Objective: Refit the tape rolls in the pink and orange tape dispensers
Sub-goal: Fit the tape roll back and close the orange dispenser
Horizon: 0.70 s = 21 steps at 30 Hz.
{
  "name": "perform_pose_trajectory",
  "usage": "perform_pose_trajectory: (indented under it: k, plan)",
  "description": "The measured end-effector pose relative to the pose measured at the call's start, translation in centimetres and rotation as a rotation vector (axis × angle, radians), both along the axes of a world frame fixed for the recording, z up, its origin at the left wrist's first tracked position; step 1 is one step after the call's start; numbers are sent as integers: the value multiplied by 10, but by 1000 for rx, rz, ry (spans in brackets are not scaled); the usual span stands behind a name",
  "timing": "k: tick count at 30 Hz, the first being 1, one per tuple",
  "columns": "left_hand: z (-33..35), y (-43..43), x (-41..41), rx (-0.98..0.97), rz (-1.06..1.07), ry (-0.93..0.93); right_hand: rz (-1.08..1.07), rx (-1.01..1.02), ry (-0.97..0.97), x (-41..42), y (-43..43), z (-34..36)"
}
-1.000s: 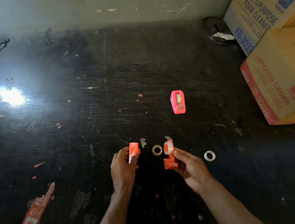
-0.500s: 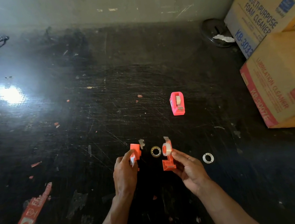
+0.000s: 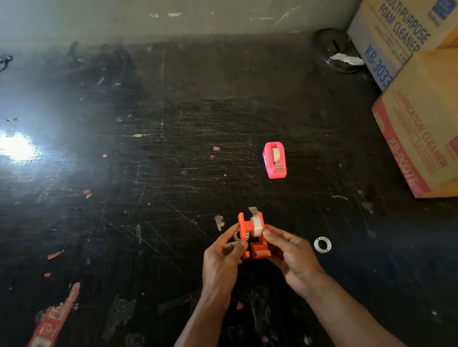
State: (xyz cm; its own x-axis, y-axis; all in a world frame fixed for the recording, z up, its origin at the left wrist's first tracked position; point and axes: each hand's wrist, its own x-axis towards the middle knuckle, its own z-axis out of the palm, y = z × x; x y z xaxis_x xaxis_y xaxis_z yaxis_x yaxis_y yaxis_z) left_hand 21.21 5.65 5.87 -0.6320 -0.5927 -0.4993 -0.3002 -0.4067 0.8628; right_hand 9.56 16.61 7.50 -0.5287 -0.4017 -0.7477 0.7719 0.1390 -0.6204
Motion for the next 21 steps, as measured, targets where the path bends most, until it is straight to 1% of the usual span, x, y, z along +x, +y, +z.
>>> perform_pose_trajectory:
  k: [9,21]
  plan:
    - [4,7,1,15,16,31,8,-29,10,2,5,0]
    - [19,18,6,-68,-11,37,22,-91,46,11,10,8]
